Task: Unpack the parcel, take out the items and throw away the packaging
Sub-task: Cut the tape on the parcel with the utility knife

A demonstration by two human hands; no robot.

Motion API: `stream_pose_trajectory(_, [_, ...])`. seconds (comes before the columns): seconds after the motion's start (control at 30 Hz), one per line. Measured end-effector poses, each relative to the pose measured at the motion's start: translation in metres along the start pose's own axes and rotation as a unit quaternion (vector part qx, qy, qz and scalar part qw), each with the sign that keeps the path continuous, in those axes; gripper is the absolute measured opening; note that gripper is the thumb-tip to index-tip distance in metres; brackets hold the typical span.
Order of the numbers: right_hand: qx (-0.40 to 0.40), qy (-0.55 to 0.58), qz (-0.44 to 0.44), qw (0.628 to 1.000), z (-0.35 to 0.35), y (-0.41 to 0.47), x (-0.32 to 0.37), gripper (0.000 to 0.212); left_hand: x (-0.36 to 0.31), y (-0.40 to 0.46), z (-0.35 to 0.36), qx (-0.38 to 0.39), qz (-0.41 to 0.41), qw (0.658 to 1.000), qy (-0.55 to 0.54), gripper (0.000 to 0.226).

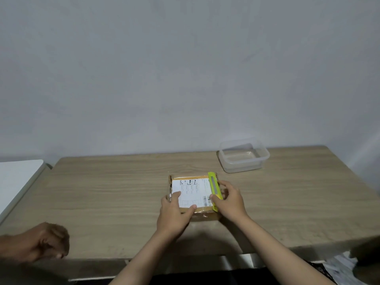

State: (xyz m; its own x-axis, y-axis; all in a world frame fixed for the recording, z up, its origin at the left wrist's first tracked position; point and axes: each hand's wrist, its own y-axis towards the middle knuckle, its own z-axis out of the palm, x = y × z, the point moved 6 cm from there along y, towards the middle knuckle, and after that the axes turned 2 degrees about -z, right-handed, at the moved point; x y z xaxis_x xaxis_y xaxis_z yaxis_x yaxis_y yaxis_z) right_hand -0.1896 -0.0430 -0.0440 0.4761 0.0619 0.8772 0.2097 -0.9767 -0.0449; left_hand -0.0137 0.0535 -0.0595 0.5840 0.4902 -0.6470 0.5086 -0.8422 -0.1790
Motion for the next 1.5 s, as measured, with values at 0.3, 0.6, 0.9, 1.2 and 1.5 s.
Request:
stream_pose_trajectory(0.3, [-0.008,-0.034,0.050,0.998,-0.031,0.005,0.002,0.023,0.002,0.002,0.001,0.006,0.003,1.000,0.029,0.070])
stream_pose_trajectory(0.6, [0.103,0.049,0.070,0.991,-0.039,-0.010,0.020,0.047,-0.010,0.021,-0.002,0.047,0.095,0.977,0.184,0.091])
stream_pose_trajectory(0.9, [0.021,-0.001,0.054,0.998,-0.055,-0.012,0.010,0.032,-0.004,0.020,0.003,-0.015,0.145,0.966,0.212,0.100])
stream_pose_trajectory(1.2, [0.014,-0.206,-0.050,0.977,-0.059,-0.018,0.024,0.034,-0.002,0.022,0.006,-0.032,0.156,0.967,0.198,0.099])
stream_pose_trajectory(1.5, [0.030,-0.305,-0.055,0.950,-0.044,-0.019,0.035,0.025,-0.001,0.022,0.007,-0.044,0.160,0.969,0.183,0.099])
